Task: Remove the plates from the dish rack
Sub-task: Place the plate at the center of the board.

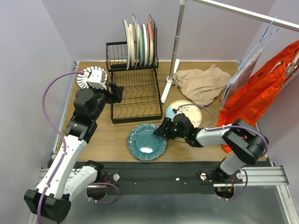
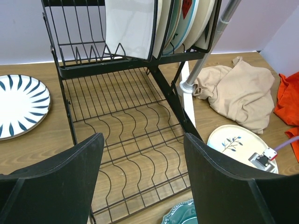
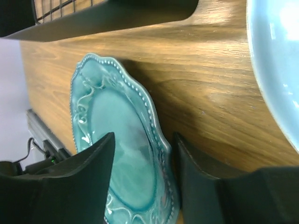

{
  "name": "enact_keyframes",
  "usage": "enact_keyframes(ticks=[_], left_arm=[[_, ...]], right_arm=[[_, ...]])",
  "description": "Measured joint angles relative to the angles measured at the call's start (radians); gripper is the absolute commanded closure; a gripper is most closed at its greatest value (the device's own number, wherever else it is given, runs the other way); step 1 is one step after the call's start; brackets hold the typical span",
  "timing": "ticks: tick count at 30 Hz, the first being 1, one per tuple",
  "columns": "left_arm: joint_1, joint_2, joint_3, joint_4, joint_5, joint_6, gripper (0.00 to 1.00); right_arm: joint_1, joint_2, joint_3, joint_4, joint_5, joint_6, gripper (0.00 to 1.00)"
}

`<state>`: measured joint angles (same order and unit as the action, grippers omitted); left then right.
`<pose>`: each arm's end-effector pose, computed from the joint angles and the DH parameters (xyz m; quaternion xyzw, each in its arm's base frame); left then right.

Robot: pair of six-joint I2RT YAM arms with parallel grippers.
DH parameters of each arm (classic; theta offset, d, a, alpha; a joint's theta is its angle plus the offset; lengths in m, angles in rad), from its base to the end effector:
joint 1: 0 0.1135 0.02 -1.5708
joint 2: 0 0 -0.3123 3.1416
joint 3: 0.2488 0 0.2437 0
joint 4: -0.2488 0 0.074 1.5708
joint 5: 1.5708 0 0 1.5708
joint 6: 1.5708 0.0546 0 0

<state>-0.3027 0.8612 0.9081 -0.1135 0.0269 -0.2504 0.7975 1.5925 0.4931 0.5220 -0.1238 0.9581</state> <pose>0.1694 -0.0544 0.4129 0.0283 0.7297 -0.1960 0.6545 0.2012 0.2157 0.1726 0.0410 0.8770 0.4006 0.2620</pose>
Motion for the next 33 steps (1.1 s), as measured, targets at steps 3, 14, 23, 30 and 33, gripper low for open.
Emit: enact_keyframes(ticks=[3, 14, 23, 30, 33], left_arm=[[0.0, -0.003, 0.0, 0.0, 0.0, 0.0, 0.22], [0.0, -0.02, -0.001, 0.0, 0.0, 0.0, 0.23], [0.0, -0.016, -0.003, 0.015, 0.002, -0.017, 0.25], [0.0, 0.186, 0.264, -0.002, 0.016, -0.035, 0.34], [0.001, 0.308, 0.432, 0.0, 0.016, -0.023, 0.35]], right_arm=[[0.0, -0.023, 0.045, -0.123, 0.041, -0.013, 0.35], [0.0, -0.084, 0.111, -0.363, 0.167, -0.041, 0.34], [0.0, -0.248, 0.189, -0.603, 0.18, -0.158, 0.34], [0.0, -0.47, 0.241, -0.698, 0.163, -0.264, 0.34], [0.0, -0.525, 0.265, -0.71, 0.13, -0.308, 0.34]])
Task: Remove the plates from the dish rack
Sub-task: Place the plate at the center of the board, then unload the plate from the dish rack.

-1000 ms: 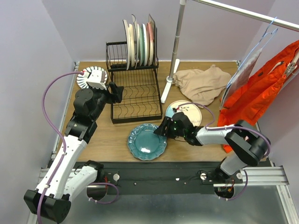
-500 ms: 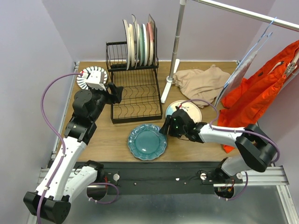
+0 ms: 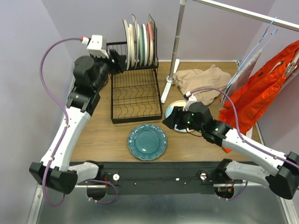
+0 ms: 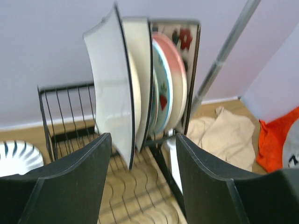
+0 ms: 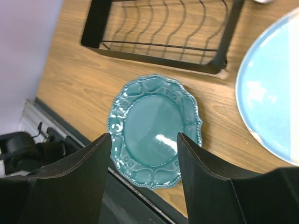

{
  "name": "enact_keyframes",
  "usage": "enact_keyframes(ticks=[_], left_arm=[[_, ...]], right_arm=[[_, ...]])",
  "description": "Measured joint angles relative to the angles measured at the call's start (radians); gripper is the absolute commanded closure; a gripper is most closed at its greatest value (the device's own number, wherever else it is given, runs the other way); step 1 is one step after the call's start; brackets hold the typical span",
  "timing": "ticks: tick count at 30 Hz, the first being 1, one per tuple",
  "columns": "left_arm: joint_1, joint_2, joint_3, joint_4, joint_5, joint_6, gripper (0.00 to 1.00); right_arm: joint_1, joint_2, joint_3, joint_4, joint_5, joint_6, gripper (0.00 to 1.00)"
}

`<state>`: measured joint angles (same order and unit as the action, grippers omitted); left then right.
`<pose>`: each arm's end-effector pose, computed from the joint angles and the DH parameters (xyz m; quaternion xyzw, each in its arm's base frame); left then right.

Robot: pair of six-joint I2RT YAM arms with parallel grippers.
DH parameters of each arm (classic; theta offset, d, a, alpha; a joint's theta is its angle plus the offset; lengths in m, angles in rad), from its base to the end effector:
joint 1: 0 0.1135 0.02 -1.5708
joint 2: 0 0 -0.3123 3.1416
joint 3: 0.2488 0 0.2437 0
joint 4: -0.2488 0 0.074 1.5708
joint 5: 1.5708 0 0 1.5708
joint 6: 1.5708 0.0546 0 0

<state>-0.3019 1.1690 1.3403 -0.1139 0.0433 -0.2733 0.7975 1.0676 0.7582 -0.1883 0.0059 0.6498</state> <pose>0.2368 -0.0762 0.5077 0.0256 0.6861 -0.2204 0.6929 0.1578 0.1613 0.3109 -0.0619 0.8572 0.3366 0.3847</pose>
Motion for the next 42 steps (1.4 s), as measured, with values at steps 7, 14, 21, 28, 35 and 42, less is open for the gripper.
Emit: enact_keyframes(ticks=[7, 14, 21, 28, 35, 42], left_arm=[[0.001, 0.204, 0.264, -0.003, 0.014, 0.05, 0.4], [0.001, 0.321, 0.329, -0.027, 0.025, 0.079, 0.51], [0.001, 0.391, 0.336, -0.031, 0.024, 0.092, 0.53], [0.002, 0.456, 0.362, -0.042, 0.01, 0.098, 0.61], [0.002, 0.474, 0.372, -0.053, -0.047, 0.106, 0.63], [0.001, 0.473, 0.373, -0.053, -0.058, 0.109, 0.66]], right_arm=[[0.0, -0.057, 0.008, -0.025, -0.05, -0.059, 0.34], [0.0, -0.058, 0.008, -0.042, -0.06, -0.091, 0.34], [0.0, -0.067, 0.008, -0.043, -0.061, -0.103, 0.34], [0.0, -0.139, 0.007, -0.043, -0.061, -0.106, 0.34], [0.0, -0.187, -0.02, -0.047, -0.061, -0.106, 0.34], [0.0, -0.2, -0.024, -0.053, -0.06, -0.106, 0.34]])
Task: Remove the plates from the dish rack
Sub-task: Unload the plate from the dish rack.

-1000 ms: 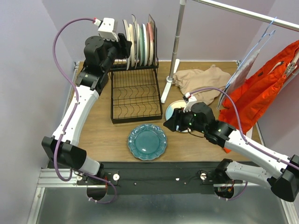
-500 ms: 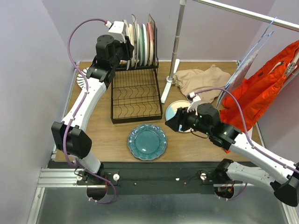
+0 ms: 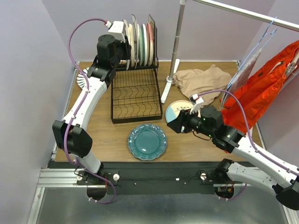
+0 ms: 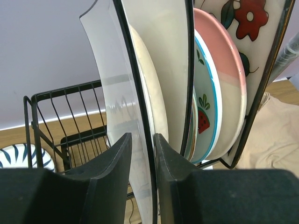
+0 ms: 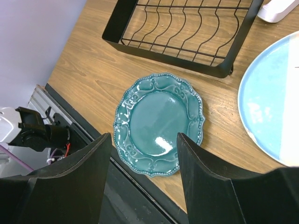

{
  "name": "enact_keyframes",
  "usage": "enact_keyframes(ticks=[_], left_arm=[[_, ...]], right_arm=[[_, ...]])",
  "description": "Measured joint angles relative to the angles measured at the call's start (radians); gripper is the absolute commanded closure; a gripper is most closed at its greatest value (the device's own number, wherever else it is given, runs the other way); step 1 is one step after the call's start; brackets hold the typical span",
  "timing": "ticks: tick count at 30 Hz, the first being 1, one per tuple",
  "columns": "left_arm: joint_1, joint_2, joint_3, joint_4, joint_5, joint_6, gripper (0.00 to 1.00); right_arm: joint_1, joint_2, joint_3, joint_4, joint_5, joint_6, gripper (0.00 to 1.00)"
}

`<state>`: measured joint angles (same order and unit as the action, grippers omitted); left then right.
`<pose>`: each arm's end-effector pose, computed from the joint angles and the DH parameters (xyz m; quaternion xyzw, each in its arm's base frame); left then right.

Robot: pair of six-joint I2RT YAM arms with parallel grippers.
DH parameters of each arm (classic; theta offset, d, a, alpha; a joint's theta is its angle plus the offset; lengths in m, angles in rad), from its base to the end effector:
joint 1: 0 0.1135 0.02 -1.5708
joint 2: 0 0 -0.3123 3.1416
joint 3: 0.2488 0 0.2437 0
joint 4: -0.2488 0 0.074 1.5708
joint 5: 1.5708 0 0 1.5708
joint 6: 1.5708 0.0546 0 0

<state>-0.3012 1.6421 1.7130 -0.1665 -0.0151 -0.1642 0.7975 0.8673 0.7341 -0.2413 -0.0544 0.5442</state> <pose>0.3838 -0.1184 0.4893 0.0456 0.7387 -0.1496 0.6557 0.1234 0.1306 0.3328 -0.1195 0.8175 0.3675 0.4269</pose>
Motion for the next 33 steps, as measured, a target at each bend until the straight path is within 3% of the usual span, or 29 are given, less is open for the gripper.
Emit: enact_keyframes(ticks=[33], left_arm=[[0.001, 0.062, 0.079, -0.023, -0.053, 0.008, 0.66]], right_arm=[[0.0, -0.039, -0.001, -0.048, 0.001, -0.003, 0.34]])
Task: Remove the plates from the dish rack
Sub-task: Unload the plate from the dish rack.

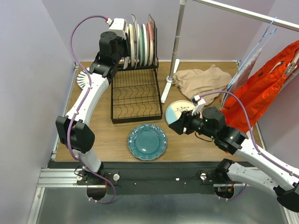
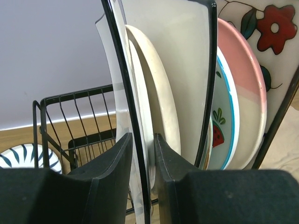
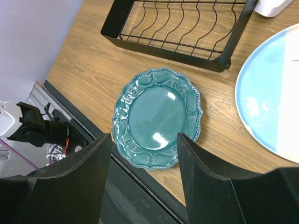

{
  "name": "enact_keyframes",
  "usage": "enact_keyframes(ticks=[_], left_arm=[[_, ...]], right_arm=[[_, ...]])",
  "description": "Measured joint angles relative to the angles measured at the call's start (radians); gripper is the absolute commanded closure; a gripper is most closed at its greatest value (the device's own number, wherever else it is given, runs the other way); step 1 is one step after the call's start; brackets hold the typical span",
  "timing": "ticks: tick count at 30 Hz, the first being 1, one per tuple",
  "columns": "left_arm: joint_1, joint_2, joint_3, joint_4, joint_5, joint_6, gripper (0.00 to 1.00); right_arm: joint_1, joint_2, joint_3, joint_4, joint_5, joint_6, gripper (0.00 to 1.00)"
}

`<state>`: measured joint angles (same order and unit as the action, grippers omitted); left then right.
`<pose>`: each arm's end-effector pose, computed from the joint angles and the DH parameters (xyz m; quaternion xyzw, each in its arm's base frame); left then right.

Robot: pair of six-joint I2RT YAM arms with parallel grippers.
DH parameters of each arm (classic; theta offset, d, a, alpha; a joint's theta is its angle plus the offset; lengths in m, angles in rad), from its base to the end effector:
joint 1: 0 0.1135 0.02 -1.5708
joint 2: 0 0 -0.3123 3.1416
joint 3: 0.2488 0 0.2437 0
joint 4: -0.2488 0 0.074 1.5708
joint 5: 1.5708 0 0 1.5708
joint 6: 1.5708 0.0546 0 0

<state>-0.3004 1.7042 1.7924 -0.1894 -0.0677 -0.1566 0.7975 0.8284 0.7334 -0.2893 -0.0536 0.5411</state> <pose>0.4017 -0.1206 0.4906 0.0306 0.7413 -0.1273 0.6583 0.1158 0.1229 0.3328 -0.1208 0.8201 0.3642 0.4245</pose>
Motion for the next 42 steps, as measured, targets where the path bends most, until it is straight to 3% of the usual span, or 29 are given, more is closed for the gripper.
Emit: enact_keyframes(ticks=[11, 18, 34, 42], left_arm=[[0.0, 0.024, 0.012, -0.001, 0.001, 0.003, 0.72], [0.0, 0.025, 0.016, -0.005, -0.009, -0.005, 1.0], [0.002, 0.025, 0.042, -0.043, -0.009, -0.004, 1.0], [0.002, 0.034, 0.175, -0.2, 0.009, -0.005, 1.0]], right_arm=[[0.0, 0.0, 0.0, -0.002, 0.001, 0.0, 0.34], [0.0, -0.005, 0.0, -0.019, 0.009, 0.0, 0.34], [0.0, -0.034, 0.0, -0.032, 0.021, 0.018, 0.34], [0.0, -0.039, 0.0, -0.042, 0.023, 0.028, 0.34]])
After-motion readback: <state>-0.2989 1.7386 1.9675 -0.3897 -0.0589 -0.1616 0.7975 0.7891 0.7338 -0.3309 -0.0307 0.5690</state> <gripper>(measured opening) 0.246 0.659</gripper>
